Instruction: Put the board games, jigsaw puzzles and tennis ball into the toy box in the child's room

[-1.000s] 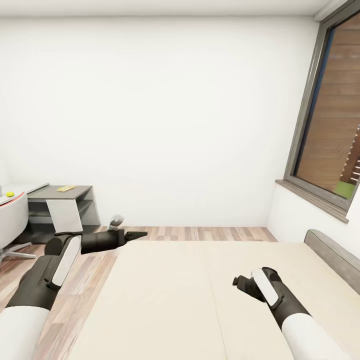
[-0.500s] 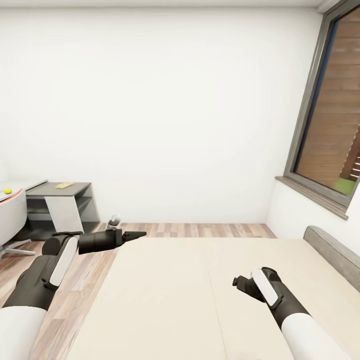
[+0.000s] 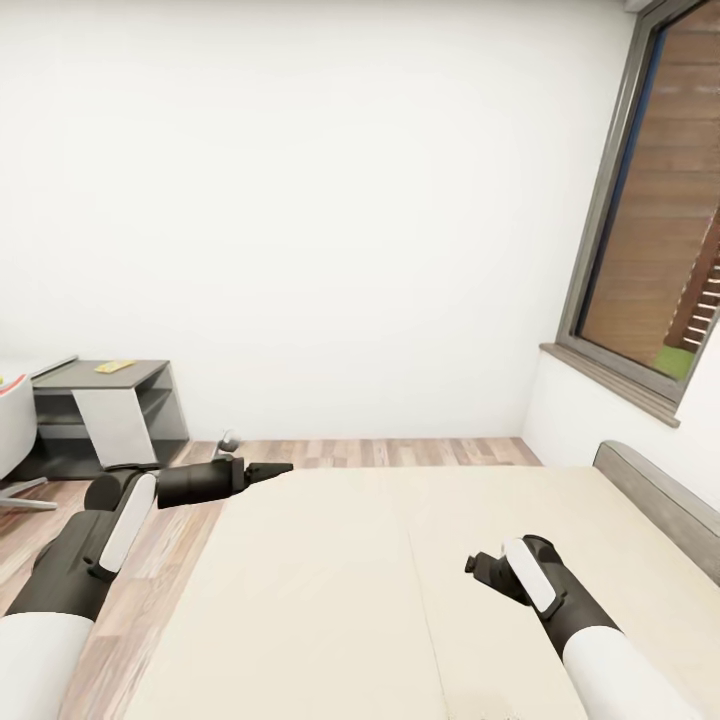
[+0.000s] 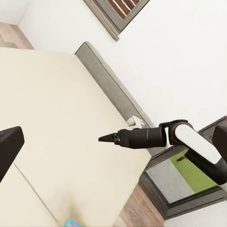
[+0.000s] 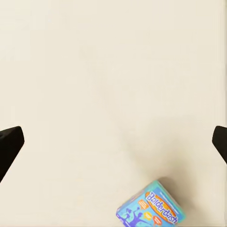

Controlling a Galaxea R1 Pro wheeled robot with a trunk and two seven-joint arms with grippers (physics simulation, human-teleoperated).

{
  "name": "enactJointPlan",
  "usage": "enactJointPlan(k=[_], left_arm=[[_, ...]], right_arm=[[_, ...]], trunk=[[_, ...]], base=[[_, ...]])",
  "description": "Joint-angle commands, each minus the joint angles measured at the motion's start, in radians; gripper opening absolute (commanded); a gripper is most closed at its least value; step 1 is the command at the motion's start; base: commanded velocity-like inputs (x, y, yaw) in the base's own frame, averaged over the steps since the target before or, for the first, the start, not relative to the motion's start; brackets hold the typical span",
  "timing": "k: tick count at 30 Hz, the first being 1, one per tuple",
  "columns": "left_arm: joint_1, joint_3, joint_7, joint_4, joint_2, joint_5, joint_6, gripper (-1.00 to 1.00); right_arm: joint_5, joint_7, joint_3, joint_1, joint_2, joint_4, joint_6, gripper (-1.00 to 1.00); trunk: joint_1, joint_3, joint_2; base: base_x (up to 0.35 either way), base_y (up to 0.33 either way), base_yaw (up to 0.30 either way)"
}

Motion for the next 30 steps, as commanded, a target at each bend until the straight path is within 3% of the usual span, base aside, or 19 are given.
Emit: enactJointPlan(k=[1,9,14,18,21,25,30], left_arm=[[0.0,0.001,-0.005,0.0,-0.001,-0.002,0.003,1.0],[0.0,-0.028,-0.005,0.005,-0.003,0.0,0.003,1.0],[0.0,-0.037,-0.005,0.011,0.0,0.003,0.003,1.0],[0.0,-0.038,-0.006,0.011,0.001,0.004,0.003,1.0],[0.006,-0.042,-0.007,0.014,0.001,0.003,0.003,1.0],[0.039,-0.042,-0.007,0.025,0.002,-0.001,0.003,1.0],[0.059,-0.038,-0.007,0.034,0.001,-0.004,0.003,1.0]], right_arm=[[-0.01,-0.009,0.0,0.0,0.0,0.001,0.002,1.0],[-0.007,-0.008,0.009,0.001,-0.012,0.005,-0.002,1.0],[0.0,-0.008,0.022,0.001,-0.003,0.011,-0.004,1.0],[0.018,-0.01,0.082,0.001,0.0,0.012,-0.006,1.0],[0.025,-0.01,0.152,0.002,0.009,0.012,-0.041,1.0],[0.026,-0.01,0.194,0.003,0.016,0.012,-0.074,1.0],[0.026,-0.009,0.212,0.003,0.02,0.012,-0.089,1.0]], trunk=[[0.0,-0.002,-0.001],[0.0,-0.015,-0.001],[0.0,-0.024,-0.001],[0.0,-0.03,-0.001],[0.0,-0.035,-0.001],[0.0,-0.042,-0.001],[0.0,-0.048,-0.001]], base=[[0.0,0.0,-0.095],[0.0,0.0,-0.096],[0.0,0.0,-0.096],[0.0,0.0,-0.096],[0.0,0.0,-0.089],[0.0,0.0,-0.044],[0.0,0.0,-0.012]])
